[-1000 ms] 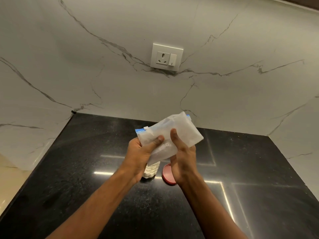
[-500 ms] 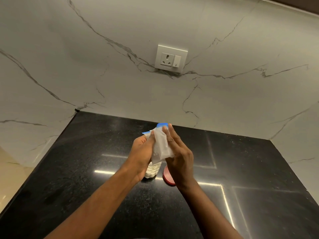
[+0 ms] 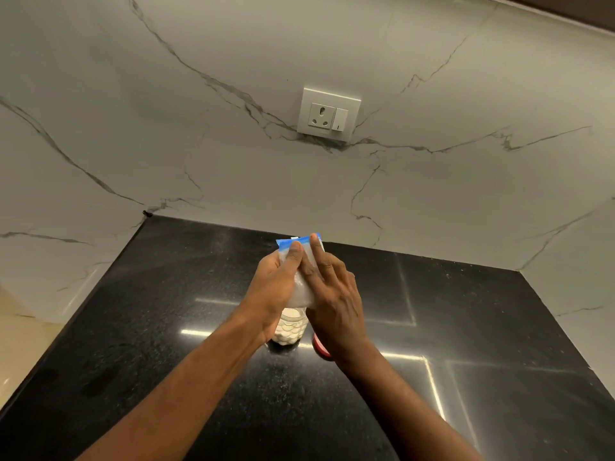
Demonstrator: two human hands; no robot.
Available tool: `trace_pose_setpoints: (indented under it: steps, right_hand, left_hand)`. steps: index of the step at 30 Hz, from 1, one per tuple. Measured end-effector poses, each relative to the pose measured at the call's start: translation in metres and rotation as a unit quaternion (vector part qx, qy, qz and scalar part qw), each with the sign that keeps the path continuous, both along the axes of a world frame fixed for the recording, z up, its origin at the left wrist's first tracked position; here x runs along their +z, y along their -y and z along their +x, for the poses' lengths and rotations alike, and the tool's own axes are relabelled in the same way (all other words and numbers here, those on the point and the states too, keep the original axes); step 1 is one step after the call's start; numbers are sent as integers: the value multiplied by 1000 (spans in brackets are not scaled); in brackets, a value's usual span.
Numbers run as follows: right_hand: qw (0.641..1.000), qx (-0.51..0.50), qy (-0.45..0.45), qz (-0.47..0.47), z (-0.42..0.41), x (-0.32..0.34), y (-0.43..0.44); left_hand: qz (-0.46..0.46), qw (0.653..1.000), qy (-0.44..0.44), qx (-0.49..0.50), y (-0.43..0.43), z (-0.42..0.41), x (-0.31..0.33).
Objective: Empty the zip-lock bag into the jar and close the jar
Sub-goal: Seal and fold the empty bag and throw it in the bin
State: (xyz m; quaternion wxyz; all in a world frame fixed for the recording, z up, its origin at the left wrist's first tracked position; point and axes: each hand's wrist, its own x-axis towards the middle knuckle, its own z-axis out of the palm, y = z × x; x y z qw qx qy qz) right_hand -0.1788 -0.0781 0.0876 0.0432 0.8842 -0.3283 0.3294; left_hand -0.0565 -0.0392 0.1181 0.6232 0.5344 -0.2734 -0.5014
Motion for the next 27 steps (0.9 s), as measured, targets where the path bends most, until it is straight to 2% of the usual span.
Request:
trace_pose_setpoints:
  steps: [2, 4, 5, 7, 8, 9, 10, 13, 16, 21, 23, 27]
  right_hand:
    - [991, 40, 27, 121, -7, -2, -4]
    - [958, 97, 67, 261, -18, -3, -9]
    - [922, 129, 108, 349, -21, 0, -13]
    - [811, 171, 236, 508, -23, 9, -17]
    - [759, 167, 296, 555, -23, 13, -15]
    - [725, 148, 330, 586, -23, 18, -13]
    - [707, 128, 340, 607, -23, 23, -10]
    - [701, 114, 317, 629, -29, 34, -2]
    - [672, 107, 341, 649, -36, 36, 3]
    - [654, 85, 360, 659, -36, 30, 5]
    - [621, 75, 398, 671, -35, 30, 5]
    - [527, 28, 474, 705, -31, 24, 3]
  left_hand:
    - [-2, 1000, 20, 2, 1, 6, -4]
    - [-13, 999, 52, 10, 0, 12, -9]
    - [-18, 997, 71, 12, 0, 15, -10]
    - [-29, 992, 123, 2, 0, 19, -12]
    - [-36, 988, 150, -13, 1, 19, -12]
    - [-41, 984, 171, -29, 1, 19, -12]
    - [-45, 980, 188, -41, 1, 18, -11]
    - [-47, 976, 195, -85, -1, 21, -8]
    - [-27, 974, 139, -175, -6, 34, -5]
    - [19, 954, 59, -294, -9, 52, 1]
    - [23, 951, 10, -307, -9, 56, 1]
    - [21, 961, -51, -271, -9, 56, -1]
